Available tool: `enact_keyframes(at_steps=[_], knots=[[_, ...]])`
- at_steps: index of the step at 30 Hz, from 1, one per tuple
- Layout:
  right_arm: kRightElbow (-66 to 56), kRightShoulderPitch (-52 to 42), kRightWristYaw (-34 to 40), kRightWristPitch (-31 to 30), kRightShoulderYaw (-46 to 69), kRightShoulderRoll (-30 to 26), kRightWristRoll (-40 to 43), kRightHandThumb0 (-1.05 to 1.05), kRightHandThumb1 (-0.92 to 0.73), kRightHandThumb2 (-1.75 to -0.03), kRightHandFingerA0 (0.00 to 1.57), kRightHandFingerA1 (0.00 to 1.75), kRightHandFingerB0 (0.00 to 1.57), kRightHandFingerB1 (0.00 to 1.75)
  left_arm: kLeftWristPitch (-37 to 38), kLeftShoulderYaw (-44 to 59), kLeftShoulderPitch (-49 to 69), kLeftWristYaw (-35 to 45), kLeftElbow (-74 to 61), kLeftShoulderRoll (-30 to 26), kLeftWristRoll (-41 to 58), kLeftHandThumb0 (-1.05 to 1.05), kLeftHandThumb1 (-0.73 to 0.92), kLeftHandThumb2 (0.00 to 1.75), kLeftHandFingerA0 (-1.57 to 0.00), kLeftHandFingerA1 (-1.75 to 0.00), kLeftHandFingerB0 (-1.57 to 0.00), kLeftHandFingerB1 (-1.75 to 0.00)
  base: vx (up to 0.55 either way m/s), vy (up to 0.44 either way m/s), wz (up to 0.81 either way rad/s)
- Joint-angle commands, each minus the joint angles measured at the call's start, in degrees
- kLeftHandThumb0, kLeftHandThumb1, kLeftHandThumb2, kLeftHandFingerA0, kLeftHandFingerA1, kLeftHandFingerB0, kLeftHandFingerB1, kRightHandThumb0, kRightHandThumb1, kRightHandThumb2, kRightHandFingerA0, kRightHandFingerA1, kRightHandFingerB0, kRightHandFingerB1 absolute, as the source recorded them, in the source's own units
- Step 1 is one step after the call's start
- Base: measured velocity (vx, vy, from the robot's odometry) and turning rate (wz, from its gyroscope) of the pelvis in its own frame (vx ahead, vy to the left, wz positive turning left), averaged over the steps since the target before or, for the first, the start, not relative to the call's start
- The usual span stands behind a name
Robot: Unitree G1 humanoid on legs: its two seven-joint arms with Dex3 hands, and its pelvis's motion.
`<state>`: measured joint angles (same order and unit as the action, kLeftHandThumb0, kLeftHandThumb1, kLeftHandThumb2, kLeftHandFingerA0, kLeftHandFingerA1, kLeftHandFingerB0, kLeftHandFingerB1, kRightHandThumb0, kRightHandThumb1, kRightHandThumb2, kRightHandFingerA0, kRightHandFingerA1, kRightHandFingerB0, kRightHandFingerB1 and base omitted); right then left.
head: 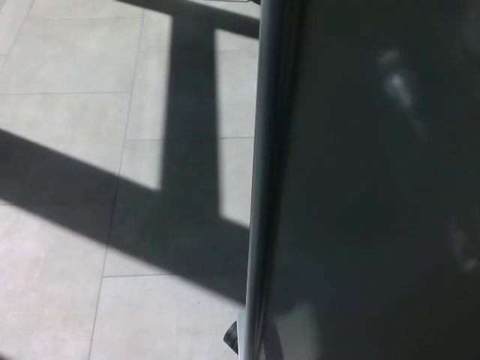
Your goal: A white board is being place on the right hand side and parallel to the robot and the robot uses its left hand to grab on the leftside of the whiteboard and drag the whiteboard from the right hand side to the left hand side
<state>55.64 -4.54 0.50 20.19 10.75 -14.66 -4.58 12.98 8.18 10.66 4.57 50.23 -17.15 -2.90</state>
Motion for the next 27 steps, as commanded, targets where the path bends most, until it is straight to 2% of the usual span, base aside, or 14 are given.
enact_keyframes(at_steps=[1,3,6,8,9,12,15,16,17,20,21,24,25,27], knots=[[3.1,1.1,-0.1,13.4,3.2,-2.4,3.2,-0.77,-0.81,-0.64,0.6,0.7,0.33,0.44,12.1,2.7,-0.7,2.8,0.0,-3.3,2.5,-0.15,0.7,1.12,-0.09,-0.5,-0.08,-0.49,0.0,0.0,0.0],[3.6,1.2,-0.4,14.0,3.4,-2.6,3.1,-0.77,-0.81,-0.64,0.61,0.69,0.32,0.42,12.6,2.9,-1.2,2.3,-0.5,-3.5,2.2,-0.34,0.75,0.7,-0.24,-0.37,-0.14,-0.32,0.0,0.0,0.0],[4.3,1.4,-0.7,14.6,3.1,-3.4,2.3,-0.77,-0.82,-0.64,0.61,0.67,0.29,0.4,12.4,4.4,-2.7,4.8,-2.9,-3.0,4.8,-0.19,0.67,1.1,-0.08,-0.5,-0.06,-0.49,0.0,0.0,0.0],[5.1,1.4,-0.4,15.3,2.8,-3.5,1.8,-0.78,-0.82,-0.64,0.61,0.66,0.28,0.39,12.1,5.3,-3.8,7.2,-4.4,-3.0,6.6,-0.35,0.73,0.66,-0.15,-0.34,-0.11,-0.3,0.0,0.0,0.0],[5.4,1.3,-0.6,15.9,2.8,-3.5,1.9,-0.78,-0.81,-0.64,0.59,0.66,0.27,0.4,10.7,5.7,-4.7,8.6,-6.6,-2.5,7.8,-0.18,0.71,1.11,-0.02,-0.49,-0.01,-0.46,0.0,0.0,0.0],[6.1,1.3,-0.8,17.3,2.9,-3.7,2.0,-0.74,-0.61,-1.05,0.54,0.71,0.2,0.52,9.3,3.9,-7.1,11.9,-10.4,-2.7,7.3,-0.2,0.74,1.13,-0.02,-0.5,0.0,-0.47,0.0,0.0,0.0],[7.1,1.6,-1.1,18.1,3.0,-3.9,2.3,-0.79,-0.65,-1.05,0.55,0.71,0.19,0.51,3.7,3.1,-8.1,14.7,-16.1,-1.6,9.8,-0.34,0.68,0.71,-0.07,-0.29,-0.08,-0.21,0.0,0.0,0.0],[7.4,1.6,-1.2,18.4,3.1,-3.9,2.4,-0.75,-0.81,-0.64,0.56,0.66,0.24,0.4,3.0,2.5,-8.6,15.6,-17.5,-1.7,9.8,-0.29,0.7,0.66,-0.07,-0.27,-0.06,-0.21,0.0,0.0,0.0],[7.5,1.6,-1.2,18.6,3.1,-3.8,2.4,-0.77,-0.82,-0.64,0.54,0.65,0.23,0.39,1.6,1.6,-9.8,16.3,-19.1,-1.6,9.8,-0.21,0.7,1.11,-0.03,-0.5,0.0,-0.47,0.0,0.0,0.0],[7.6,1.4,-1.4,18.9,3.2,-4.2,2.5,-0.78,-0.64,-1.04,0.53,0.7,0.2,0.52,-0.8,-1.1,-11.7,16.3,-22.8,-1.6,7.9,-0.22,0.7,1.11,-0.03,-0.5,0.0,-0.47,0.0,0.0,0.0],[7.5,1.3,-1.2,19.0,3.1,-4.1,2.5,-0.75,-0.82,-0.64,0.59,0.67,0.26,0.41,-3.4,-2.2,-13.3,18.0,-25.3,-1.4,9.2,-0.22,0.71,1.12,-0.03,-0.51,0.0,-0.47,0.0,0.0,0.0],[7.6,0.6,-0.5,19.2,2.9,-4.1,2.0,-0.75,-0.82,-0.64,0.6,0.66,0.27,0.41,-6.5,-4.8,-14.8,19.1,-30.2,-1.0,9.3,-0.21,0.71,1.12,-0.04,-0.51,-0.01,-0.48,0.0,0.0,0.0],[7.7,0.6,-0.3,19.3,2.9,-4.1,2.0,-0.76,-0.81,-0.64,0.62,0.68,0.28,0.42,-7.4,-5.4,-15.3,19.1,-31.2,-1.0,9.1,-0.37,0.62,0.7,-0.08,-0.38,-0.1,-0.28,0.0,0.0,0.0],[7.7,0.6,-0.6,19.7,3.0,-3.9,2.2,-0.76,-0.81,-0.64,0.61,0.69,0.28,0.43,-10.1,-6.9,-16.7,19.7,-33.5,-0.8,9.3,-0.24,0.67,1.09,-0.04,-0.5,-0.01,-0.48,0.0,0.0,0.0]])
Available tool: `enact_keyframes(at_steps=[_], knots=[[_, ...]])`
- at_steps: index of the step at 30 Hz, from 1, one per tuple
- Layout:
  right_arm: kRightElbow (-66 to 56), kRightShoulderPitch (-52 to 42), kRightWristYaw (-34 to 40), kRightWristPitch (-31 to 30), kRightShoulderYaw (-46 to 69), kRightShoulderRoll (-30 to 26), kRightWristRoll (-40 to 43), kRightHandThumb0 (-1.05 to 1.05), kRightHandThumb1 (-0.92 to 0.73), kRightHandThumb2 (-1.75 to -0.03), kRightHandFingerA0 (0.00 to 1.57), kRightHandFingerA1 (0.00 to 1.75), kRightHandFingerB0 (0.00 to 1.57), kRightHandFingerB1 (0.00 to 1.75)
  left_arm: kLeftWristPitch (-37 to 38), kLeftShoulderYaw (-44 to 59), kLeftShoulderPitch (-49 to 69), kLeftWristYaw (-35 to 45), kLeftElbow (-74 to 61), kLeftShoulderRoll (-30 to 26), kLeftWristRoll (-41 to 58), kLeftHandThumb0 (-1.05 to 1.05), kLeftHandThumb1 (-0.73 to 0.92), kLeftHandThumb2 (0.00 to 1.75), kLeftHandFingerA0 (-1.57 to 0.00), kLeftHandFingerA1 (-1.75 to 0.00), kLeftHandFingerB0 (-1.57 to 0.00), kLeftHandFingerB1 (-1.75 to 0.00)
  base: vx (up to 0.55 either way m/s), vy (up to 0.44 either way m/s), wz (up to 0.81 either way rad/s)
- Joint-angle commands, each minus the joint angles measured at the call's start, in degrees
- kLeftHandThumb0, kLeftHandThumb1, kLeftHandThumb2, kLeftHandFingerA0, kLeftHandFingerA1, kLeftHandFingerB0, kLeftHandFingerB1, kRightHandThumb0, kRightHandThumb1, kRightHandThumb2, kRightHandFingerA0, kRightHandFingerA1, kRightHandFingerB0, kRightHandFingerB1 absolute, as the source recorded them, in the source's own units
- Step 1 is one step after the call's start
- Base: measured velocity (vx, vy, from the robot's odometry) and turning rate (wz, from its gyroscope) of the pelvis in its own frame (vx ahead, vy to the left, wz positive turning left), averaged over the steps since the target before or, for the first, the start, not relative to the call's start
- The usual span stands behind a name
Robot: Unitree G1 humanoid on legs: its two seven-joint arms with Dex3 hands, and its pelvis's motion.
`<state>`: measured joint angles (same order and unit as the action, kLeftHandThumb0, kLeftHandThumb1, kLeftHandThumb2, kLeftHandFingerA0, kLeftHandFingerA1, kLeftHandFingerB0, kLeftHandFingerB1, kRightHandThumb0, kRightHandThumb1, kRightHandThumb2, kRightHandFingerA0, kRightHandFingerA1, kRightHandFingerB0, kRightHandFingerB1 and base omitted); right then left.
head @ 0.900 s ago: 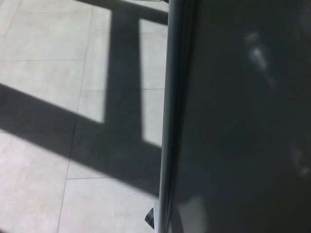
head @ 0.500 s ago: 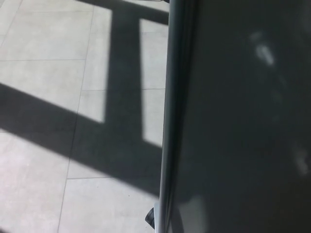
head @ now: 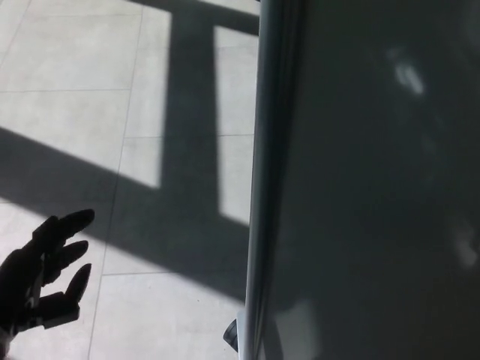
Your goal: A white board is being place on the right hand side and parallel to the robot and the robot uses its left hand to grab on the leftside of the whiteboard and drag the whiteboard from the right hand side to the left hand side
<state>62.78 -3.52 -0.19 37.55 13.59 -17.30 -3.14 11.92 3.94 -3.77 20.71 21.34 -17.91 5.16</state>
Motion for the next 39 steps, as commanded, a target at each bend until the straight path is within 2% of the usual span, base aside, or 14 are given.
enact_keyframes(at_steps=[1,2,3,7,15,20,22,31,32,33,36,37,38,39], knots=[[0.5,-0.4,-0.1,2.1,0.2,-1.3,0.9,-0.75,-0.81,-0.64,0.6,0.69,0.28,0.43,-9.5,-3.5,-2.8,3.8,-5.4,0.0,0.8,-0.25,0.67,1.1,-0.04,-0.51,0.0,-0.48,0.0,0.0,0.0],[0.6,-0.5,-0.2,2.2,0.2,-1.4,0.9,-0.76,-0.82,-0.64,0.62,0.69,0.29,0.44,-11.0,-5.1,-3.8,4.0,-7.0,0.1,-0.1,-0.24,0.67,1.09,-0.05,-0.51,-0.01,-0.48,0.0,0.0,0.0],[0.6,-0.7,-0.2,2.3,0.1,-1.5,0.9,-0.76,-0.82,-0.64,0.61,0.69,0.29,0.44,-11.4,-6.1,-4.3,4.2,-7.9,0.2,-0.6,-0.28,0.64,0.61,-0.11,-0.35,-0.09,-0.24,0.0,0.0,0.0],[0.4,-1.2,-0.7,2.6,0.3,-1.5,1.2,-0.75,-0.81,-0.64,0.6,0.7,0.29,0.45,-13.0,-7.9,-5.3,5.3,-9.5,0.5,0.4,-0.31,0.57,0.72,-0.05,-0.3,-0.05,-0.21,0.0,0.0,0.0],[-0.4,-1.6,-0.7,2.4,0.2,-1.4,1.3,-0.75,-0.81,-0.64,0.6,0.68,0.3,0.45,-18.7,-12.4,-12.3,5.0,-12.4,1.0,-2.2,-0.37,0.52,0.7,-0.04,-0.3,-0.04,-0.21,0.0,0.0,0.0],[-0.1,-1.5,-0.8,2.7,0.2,-1.1,1.4,-0.74,-0.8,-0.64,0.6,0.72,0.31,0.46,-20.0,-14.1,-20.1,7.0,-5.6,2.4,-1.9,-0.56,0.35,0.75,0.0,-0.29,0.0,-0.19,0.0,0.0,0.0],[-0.1,-1.4,-1.0,2.7,0.2,-1.0,1.5,-0.74,-0.8,-0.64,0.6,0.72,0.31,0.47,-17.6,-14.4,-23.6,7.5,0.4,3.5,-2.3,-0.68,0.4,0.73,0.0,-0.16,0.0,-0.03,0.0,0.0,0.0],[0.7,-1.1,-1.3,2.8,0.2,-1.5,1.4,-0.75,-0.8,-0.64,0.6,0.71,0.36,0.5,-16.5,-12.7,-30.0,7.3,11.1,6.4,-1.9,-0.66,0.39,0.81,0.0,-0.19,0.0,-0.11,0.0,0.0,0.0],[0.6,-1.1,-1.4,2.8,0.2,-1.4,1.6,-0.75,-0.61,-1.03,0.57,0.74,0.34,0.59,-16.5,-12.4,-30.8,7.4,12.4,6.8,-1.8,-0.67,0.38,0.81,0.0,-0.19,0.0,-0.11,0.0,0.0,0.0],[0.5,-1.1,-1.6,2.7,0.3,-1.4,1.7,-0.75,-0.8,-0.64,0.6,0.73,0.37,0.51,-16.2,-12.5,-31.5,7.4,13.3,7.0,-2.1,-0.67,0.38,0.82,0.0,-0.19,0.0,-0.12,0.0,0.0,0.0],[0.4,-1.2,-1.5,2.5,0.1,-1.5,1.5,-0.77,-0.8,-0.63,0.61,0.73,0.38,0.5,-14.6,-13.3,-32.6,7.5,15.1,7.2,-3.4,-0.7,0.39,0.84,0.0,-0.2,0.0,-0.1,0.0,0.0,0.0],[0.4,-1.2,-1.4,2.6,0.0,-1.5,1.3,-0.77,-0.81,-0.63,0.6,0.73,0.38,0.51,-14.3,-13.8,-32.8,7.3,15.2,7.2,-4.0,-0.82,0.53,0.57,-0.01,-0.27,0.0,-0.08,0.0,0.0,0.0],[0.4,-1.3,-1.3,2.7,-0.1,-1.6,1.2,-0.77,-0.81,-0.63,0.6,0.73,0.38,0.51,-14.1,-14.0,-32.9,7.3,15.3,7.3,-4.2,-0.82,0.53,0.57,-0.01,-0.27,0.0,-0.08,0.0,0.0,0.0],[0.4,-1.3,-1.3,2.8,-0.1,-1.6,1.2,-0.75,-0.61,-1.04,0.57,0.75,0.36,0.6,-14.1,-14.2,-33.3,7.4,15.7,7.6,-4.3,-0.75,0.43,0.85,-0.03,-0.21,0.0,-0.05,0.0,0.0,0.0]])
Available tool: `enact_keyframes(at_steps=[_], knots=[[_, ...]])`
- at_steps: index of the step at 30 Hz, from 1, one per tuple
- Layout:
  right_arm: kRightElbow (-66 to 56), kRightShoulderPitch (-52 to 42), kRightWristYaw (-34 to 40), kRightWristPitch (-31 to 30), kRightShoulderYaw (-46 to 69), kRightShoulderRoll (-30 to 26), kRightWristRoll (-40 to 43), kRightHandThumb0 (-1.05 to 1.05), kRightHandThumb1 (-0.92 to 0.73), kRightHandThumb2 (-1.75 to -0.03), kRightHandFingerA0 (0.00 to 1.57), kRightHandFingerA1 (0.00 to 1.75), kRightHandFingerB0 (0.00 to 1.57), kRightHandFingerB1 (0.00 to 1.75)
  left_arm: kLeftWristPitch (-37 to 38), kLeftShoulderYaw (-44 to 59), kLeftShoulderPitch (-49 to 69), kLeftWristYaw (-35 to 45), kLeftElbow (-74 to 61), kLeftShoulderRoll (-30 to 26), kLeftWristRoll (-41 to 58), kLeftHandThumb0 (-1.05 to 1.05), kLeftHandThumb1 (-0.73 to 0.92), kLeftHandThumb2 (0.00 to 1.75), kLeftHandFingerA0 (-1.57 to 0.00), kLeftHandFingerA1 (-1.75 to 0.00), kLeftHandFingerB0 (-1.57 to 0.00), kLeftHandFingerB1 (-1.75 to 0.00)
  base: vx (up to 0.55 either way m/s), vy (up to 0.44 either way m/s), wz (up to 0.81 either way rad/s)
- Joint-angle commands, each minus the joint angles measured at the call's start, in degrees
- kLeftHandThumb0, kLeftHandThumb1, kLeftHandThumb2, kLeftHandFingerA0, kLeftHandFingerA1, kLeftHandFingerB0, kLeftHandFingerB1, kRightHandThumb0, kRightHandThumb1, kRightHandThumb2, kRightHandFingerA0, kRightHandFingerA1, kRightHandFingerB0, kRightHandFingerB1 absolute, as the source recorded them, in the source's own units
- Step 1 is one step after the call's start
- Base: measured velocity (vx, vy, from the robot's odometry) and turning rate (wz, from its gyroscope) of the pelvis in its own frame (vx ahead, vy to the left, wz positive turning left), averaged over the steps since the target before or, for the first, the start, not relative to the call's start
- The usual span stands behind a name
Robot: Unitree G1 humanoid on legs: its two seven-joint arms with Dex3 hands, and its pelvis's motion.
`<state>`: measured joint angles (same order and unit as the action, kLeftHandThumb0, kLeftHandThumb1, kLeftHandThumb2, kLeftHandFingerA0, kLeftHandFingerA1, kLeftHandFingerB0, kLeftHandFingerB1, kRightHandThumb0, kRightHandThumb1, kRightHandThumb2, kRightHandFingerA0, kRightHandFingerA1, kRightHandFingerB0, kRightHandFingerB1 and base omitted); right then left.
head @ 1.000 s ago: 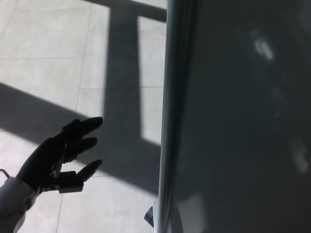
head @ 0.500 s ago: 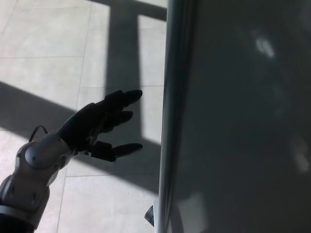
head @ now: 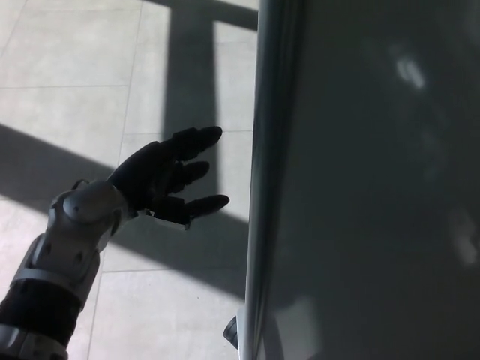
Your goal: A white board is being place on the right hand side and parallel to the robot and the robot uses its left hand to grab on the leftside of the whiteboard and drag the whiteboard from the right hand side to the left hand side
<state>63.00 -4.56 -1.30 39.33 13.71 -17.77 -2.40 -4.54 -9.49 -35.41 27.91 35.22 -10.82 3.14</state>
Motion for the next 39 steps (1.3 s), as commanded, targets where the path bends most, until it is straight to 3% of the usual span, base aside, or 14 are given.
enact_keyframes(at_steps=[1,3,5,9,18,21,23,25,26,27,29,35,38,39], knots=[[0.2,-0.3,-0.2,1.1,-0.3,-1.1,0.4,-0.77,-0.81,-0.64,0.6,0.73,0.4,0.51,2.3,-0.9,-2.1,0.4,2.1,0.7,-2.2,-0.79,0.45,0.87,-0.07,-0.18,0.0,0.0,0.0,0.0,0.0],[0.2,-0.1,-0.3,1.1,-0.3,-1.1,0.5,-0.77,-0.81,-0.64,0.6,0.72,0.4,0.51,2.6,-1.1,-2.9,1.1,2.7,1.2,-2.0,-0.89,0.53,0.61,-0.09,-0.28,0.0,-0.01,0.0,0.0,0.0],[0.1,-0.1,-0.4,1.2,-0.3,-1.0,0.6,-0.76,-0.81,-0.64,0.6,0.72,0.4,0.51,4.0,-1.0,-3.4,1.7,3.6,1.6,-1.7,-0.8,0.45,0.86,-0.14,-0.42,0.0,0.0,0.0,0.0,0.0],[0.5,0.4,-0.3,1.2,-0.4,-1.0,0.6,-0.77,-0.81,-0.64,0.61,0.73,0.4,0.51,2.3,-2.3,-6.2,2.2,4.3,3.4,-2.5,-0.81,0.51,0.58,0.0,-0.16,0.0,-0.01,0.0,0.0,0.0],[0.0,0.3,0.3,1.0,-1.2,-1.2,0.1,-0.78,-0.8,-0.64,0.59,0.73,0.42,0.52,2.2,-5.1,-6.3,2.2,2.0,5.6,-4.5,-0.78,0.46,0.86,-0.13,-0.23,0.0,0.0,0.0,0.0,0.0],[0.2,0.2,0.3,1.0,-1.5,-1.5,0.0,-0.8,-0.8,-0.63,0.58,0.72,0.42,0.51,2.7,-6.7,-5.8,1.3,0.7,5.9,-6.2,-0.84,0.55,0.58,-0.1,-0.29,0.0,-0.05,0.0,0.0,0.0],[0.5,0.2,0.3,1.2,-1.4,-1.5,0.2,-0.8,-0.8,-0.64,0.59,0.71,0.41,0.51,2.0,-7.2,-5.9,1.0,0.5,6.2,-6.5,-0.77,0.45,0.86,-0.09,-0.32,0.0,-0.05,0.0,0.0,0.0],[0.7,0.2,0.1,1.4,-1.3,-1.5,0.4,-0.76,-0.6,-1.04,0.57,0.74,0.38,0.6,2.6,-7.8,-6.5,1.0,1.7,6.5,-7.2,-0.8,0.45,0.85,-0.05,-0.27,0.0,-0.05,0.0,0.0,0.0],[0.8,0.2,0.0,1.5,-1.3,-1.4,0.5,-0.79,-0.8,-0.63,0.61,0.72,0.41,0.51,2.1,-7.9,-6.7,1.3,1.9,6.6,-7.1,-0.79,0.44,0.83,-0.07,-0.25,0.0,-0.05,0.0,0.0,0.0],[0.8,0.0,-0.2,1.6,-1.2,-1.3,0.7,-0.75,-0.6,-1.04,0.58,0.75,0.39,0.61,2.6,-8.0,-6.9,1.6,3.0,7.3,-6.8,-0.78,0.55,0.58,-0.06,-0.28,0.0,-0.12,0.0,0.0,0.0],[0.7,-0.2,-0.3,1.7,-1.3,-1.2,0.6,-0.76,-0.79,-0.64,0.6,0.74,0.41,0.52,3.0,-8.2,-7.3,1.5,4.2,7.9,-7.1,-0.73,0.54,0.57,-0.1,-0.31,0.0,-0.13,0.0,0.0,0.0],[1.2,-0.2,0.3,1.9,-1.9,-1.0,0.1,-0.77,-0.8,-0.63,0.61,0.73,0.41,0.51,0.7,-9.2,-8.0,-0.3,6.1,10.2,-8.8,-0.7,0.45,0.82,-0.02,-0.39,-0.05,-0.12,0.0,0.0,0.0],[1.3,-0.3,0.6,2.0,-2.2,-1.0,-0.1,-0.78,-0.8,-0.63,0.61,0.74,0.41,0.51,0.2,-9.0,-7.3,-1.8,5.7,11.2,-8.9,-0.67,0.45,0.77,-0.17,-0.44,-0.03,-0.19,0.0,0.0,0.0],[1.3,-0.3,0.2,2.0,-2.0,-0.9,0.2,-0.78,-0.8,-0.64,0.62,0.74,0.41,0.51,2.3,-8.7,-5.9,-4.8,5.2,11.9,-9.5,-0.56,0.54,0.57,-0.7,-0.51,-0.23,-0.3,0.0,0.0,0.0]])
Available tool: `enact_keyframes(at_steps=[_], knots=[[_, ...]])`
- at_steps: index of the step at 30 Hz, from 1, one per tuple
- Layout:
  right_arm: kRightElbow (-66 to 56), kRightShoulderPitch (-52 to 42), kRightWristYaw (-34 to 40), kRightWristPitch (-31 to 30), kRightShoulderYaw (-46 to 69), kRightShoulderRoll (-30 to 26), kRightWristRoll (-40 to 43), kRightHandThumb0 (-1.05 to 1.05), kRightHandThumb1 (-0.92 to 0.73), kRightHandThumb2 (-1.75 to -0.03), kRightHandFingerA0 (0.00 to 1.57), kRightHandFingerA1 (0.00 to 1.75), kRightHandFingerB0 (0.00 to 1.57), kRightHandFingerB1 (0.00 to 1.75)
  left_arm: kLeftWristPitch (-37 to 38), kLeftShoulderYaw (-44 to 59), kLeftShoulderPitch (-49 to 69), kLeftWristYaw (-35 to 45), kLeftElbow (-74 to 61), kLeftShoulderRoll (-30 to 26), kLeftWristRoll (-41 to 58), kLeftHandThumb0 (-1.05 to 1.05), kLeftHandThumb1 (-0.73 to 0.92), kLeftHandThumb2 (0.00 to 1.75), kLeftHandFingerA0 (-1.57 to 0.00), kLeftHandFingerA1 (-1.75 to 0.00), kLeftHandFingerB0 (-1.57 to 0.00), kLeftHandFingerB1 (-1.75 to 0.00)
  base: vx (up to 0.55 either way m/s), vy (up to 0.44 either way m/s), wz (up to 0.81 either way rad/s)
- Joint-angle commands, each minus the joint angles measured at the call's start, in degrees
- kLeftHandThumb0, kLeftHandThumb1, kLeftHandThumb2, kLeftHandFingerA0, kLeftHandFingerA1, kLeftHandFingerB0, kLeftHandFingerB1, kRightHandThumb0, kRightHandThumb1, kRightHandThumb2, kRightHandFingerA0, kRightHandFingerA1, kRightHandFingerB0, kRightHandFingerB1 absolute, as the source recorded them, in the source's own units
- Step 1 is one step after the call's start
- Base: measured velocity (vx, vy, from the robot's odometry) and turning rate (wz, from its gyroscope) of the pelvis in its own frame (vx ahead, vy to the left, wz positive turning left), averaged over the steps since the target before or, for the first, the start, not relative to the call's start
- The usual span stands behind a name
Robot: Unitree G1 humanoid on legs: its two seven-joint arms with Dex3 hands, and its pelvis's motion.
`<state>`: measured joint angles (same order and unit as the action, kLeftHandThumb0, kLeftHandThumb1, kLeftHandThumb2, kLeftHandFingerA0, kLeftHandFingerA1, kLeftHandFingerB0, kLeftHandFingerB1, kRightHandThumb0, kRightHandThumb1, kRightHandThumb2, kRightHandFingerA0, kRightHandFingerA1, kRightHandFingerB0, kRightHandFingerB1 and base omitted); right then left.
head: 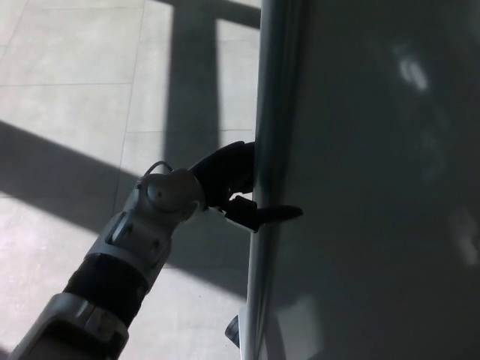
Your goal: A white board is being place on the right hand side and parallel to the robot and the robot uses its left hand to grab on the leftside of the whiteboard and drag the whiteboard from the right hand side to the left hand side
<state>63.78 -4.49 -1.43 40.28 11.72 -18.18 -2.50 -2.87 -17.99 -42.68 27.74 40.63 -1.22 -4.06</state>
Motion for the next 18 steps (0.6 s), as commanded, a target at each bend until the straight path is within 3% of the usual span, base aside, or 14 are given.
enact_keyframes(at_steps=[1,3,4,5,6,7,9,18], knots=[[0.5,-0.4,0.2,1.0,0.1,-0.5,0.5,-0.77,-0.6,-1.04,0.61,0.77,0.39,0.61,3.4,-0.2,2.7,-7.9,-0.5,2.9,-3.3,-0.44,0.6,0.58,-0.94,-0.52,-0.4,-0.35,0.0,0.0,0.0],[0.5,-0.3,0.1,0.8,0.2,-0.6,0.7,-0.77,-0.6,-1.04,0.61,0.77,0.39,0.61,3.8,-0.3,3.6,-10.7,-1.0,3.6,-4.4,-0.36,0.63,0.6,-1.0,-0.55,-0.47,-0.36,0.0,0.0,0.0],[0.5,-0.3,0.0,0.8,0.2,-0.6,0.7,-0.79,-0.79,-0.63,0.63,0.74,0.42,0.51,3.5,-0.2,3.9,-11.4,-1.3,3.8,-4.6,-0.27,0.68,0.61,-1.02,-0.68,-0.55,-0.38,0.0,0.0,0.0],[0.5,-0.3,0.0,0.7,0.2,-0.6,0.7,-0.79,-0.79,-0.63,0.63,0.74,0.42,0.51,3.4,-0.2,4.1,-11.8,-1.5,4.0,-4.7,-0.27,0.68,0.61,-1.02,-0.68,-0.55,-0.38,0.0,0.0,0.0],[0.6,-0.3,-0.2,0.6,0.2,-0.8,0.8,-0.8,-0.79,-0.63,0.64,0.73,0.41,0.5,3.2,0.0,4.2,-11.6,-1.6,4.2,-4.4,-0.24,0.71,0.62,-1.02,-0.8,-0.63,-0.4,0.0,0.0,0.0],[0.5,-0.3,-0.2,0.6,0.2,-0.9,0.7,-0.81,-0.78,-0.63,0.66,0.73,0.42,0.5,3.4,0.4,4.3,-11.4,-1.4,4.2,-3.9,-0.23,0.74,0.62,-0.96,-0.88,-0.81,-0.48,0.0,0.0,0.0],[0.5,-0.2,0.1,0.7,-0.1,-1.2,0.2,-0.8,-0.78,-0.63,0.66,0.73,0.42,0.51,3.3,1.9,4.7,-11.7,-1.4,4.7,-2.5,-0.2,0.73,0.61,-0.94,-0.9,-0.87,-0.51,0.0,0.0,0.0],[0.6,0.0,0.4,1.4,-0.8,-1.2,-0.6,-0.79,-0.78,-0.64,0.64,0.76,0.4,0.52,3.1,4.1,7.2,-10.7,-5.2,2.5,-1.8,-0.19,0.73,0.61,-0.95,-0.91,-0.8,-0.54,0.0,0.0,0.0]])
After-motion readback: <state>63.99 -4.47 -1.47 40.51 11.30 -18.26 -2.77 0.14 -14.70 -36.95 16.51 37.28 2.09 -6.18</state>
